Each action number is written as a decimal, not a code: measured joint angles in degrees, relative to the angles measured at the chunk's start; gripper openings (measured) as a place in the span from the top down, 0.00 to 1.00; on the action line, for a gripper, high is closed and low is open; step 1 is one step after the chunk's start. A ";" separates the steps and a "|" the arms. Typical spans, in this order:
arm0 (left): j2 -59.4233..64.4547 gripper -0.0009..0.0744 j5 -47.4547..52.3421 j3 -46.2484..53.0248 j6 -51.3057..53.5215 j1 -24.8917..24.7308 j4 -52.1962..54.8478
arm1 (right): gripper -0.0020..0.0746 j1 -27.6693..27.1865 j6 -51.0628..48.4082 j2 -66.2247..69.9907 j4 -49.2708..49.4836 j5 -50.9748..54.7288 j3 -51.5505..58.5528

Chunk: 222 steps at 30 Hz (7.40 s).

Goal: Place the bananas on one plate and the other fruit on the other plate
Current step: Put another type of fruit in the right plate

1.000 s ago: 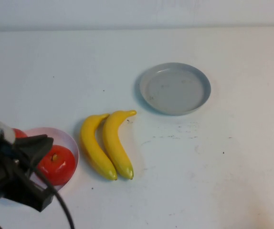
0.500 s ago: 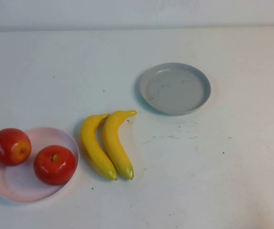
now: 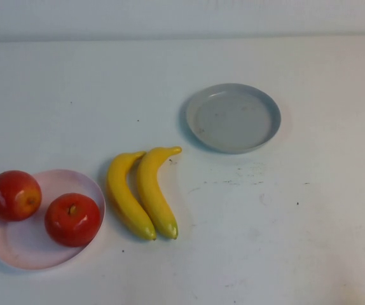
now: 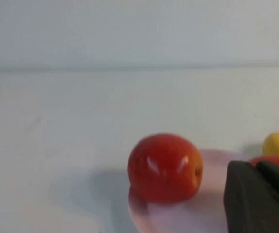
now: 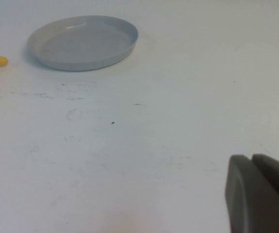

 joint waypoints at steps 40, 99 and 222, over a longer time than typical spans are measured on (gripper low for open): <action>0.00 0.99 14.96 0.08 0.00 0.11 0.00 | 1.00 0.00 0.00 0.00 9.02 -8.93 0.00; 0.00 0.99 14.96 0.08 -0.23 0.11 0.00 | 0.40 34.43 15.71 122.24 3.90 40.69 -110.55; 0.00 0.99 14.96 0.08 -0.31 0.11 0.00 | 0.37 41.59 8.86 137.79 -6.00 51.04 -129.10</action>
